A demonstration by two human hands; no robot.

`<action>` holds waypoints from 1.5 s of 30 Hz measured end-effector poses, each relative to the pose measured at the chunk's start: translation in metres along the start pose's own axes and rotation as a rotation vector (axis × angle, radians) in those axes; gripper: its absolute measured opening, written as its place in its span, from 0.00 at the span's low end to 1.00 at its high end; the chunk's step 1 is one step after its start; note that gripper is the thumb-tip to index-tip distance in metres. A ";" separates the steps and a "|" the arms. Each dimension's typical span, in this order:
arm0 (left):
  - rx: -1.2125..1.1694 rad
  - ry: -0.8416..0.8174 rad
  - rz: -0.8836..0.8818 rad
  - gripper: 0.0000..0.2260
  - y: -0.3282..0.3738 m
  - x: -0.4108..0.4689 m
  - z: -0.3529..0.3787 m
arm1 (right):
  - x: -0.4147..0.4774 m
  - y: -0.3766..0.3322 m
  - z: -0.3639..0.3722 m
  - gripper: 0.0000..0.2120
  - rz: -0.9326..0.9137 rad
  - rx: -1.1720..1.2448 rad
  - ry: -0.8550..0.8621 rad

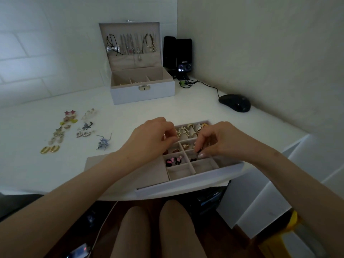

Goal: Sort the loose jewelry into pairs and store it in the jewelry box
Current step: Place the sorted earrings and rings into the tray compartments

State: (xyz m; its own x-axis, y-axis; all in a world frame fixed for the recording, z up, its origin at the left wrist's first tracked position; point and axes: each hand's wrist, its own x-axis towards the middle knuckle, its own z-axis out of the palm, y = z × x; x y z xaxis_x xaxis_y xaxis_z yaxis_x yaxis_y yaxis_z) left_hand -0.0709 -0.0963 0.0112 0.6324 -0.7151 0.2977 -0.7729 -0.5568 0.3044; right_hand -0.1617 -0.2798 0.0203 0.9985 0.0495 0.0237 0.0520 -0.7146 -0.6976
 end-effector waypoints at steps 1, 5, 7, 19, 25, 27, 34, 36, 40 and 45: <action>-0.001 0.003 0.004 0.05 0.000 0.000 0.000 | 0.000 0.001 0.000 0.13 -0.013 -0.030 0.009; 0.009 0.005 0.010 0.05 -0.003 -0.002 0.001 | 0.000 0.002 -0.001 0.15 -0.021 -0.066 0.025; 0.012 -0.002 0.016 0.05 -0.006 -0.004 0.002 | 0.000 0.002 0.000 0.13 -0.008 -0.058 0.035; 0.095 0.042 -0.075 0.04 -0.033 -0.014 -0.015 | 0.021 -0.014 0.013 0.03 -0.106 -0.054 0.110; 0.377 -0.076 -0.443 0.08 -0.088 -0.020 -0.059 | 0.066 -0.054 0.036 0.02 -0.204 -0.100 0.021; 0.423 -0.177 -0.565 0.11 -0.107 -0.021 -0.069 | 0.085 -0.070 0.049 0.03 -0.239 -0.131 -0.015; 0.263 -0.327 -0.637 0.14 -0.129 -0.031 -0.063 | 0.145 -0.104 0.100 0.12 -0.242 -0.327 -0.101; 0.260 -0.342 -0.627 0.09 -0.127 -0.032 -0.059 | 0.152 -0.105 0.110 0.16 -0.230 -0.422 -0.108; 0.286 -0.316 -0.609 0.07 -0.132 -0.038 -0.056 | 0.161 -0.105 0.126 0.16 -0.215 -0.484 -0.097; 0.264 -0.252 -0.597 0.06 -0.137 -0.042 -0.056 | 0.166 -0.100 0.129 0.07 -0.226 -0.466 -0.057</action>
State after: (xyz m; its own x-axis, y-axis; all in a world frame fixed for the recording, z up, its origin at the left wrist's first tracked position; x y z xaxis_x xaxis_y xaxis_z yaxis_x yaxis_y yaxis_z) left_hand 0.0110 0.0340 0.0078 0.9462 -0.3133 -0.0807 -0.3039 -0.9462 0.1109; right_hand -0.0037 -0.1105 0.0018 0.9596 0.2670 0.0890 0.2814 -0.9158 -0.2867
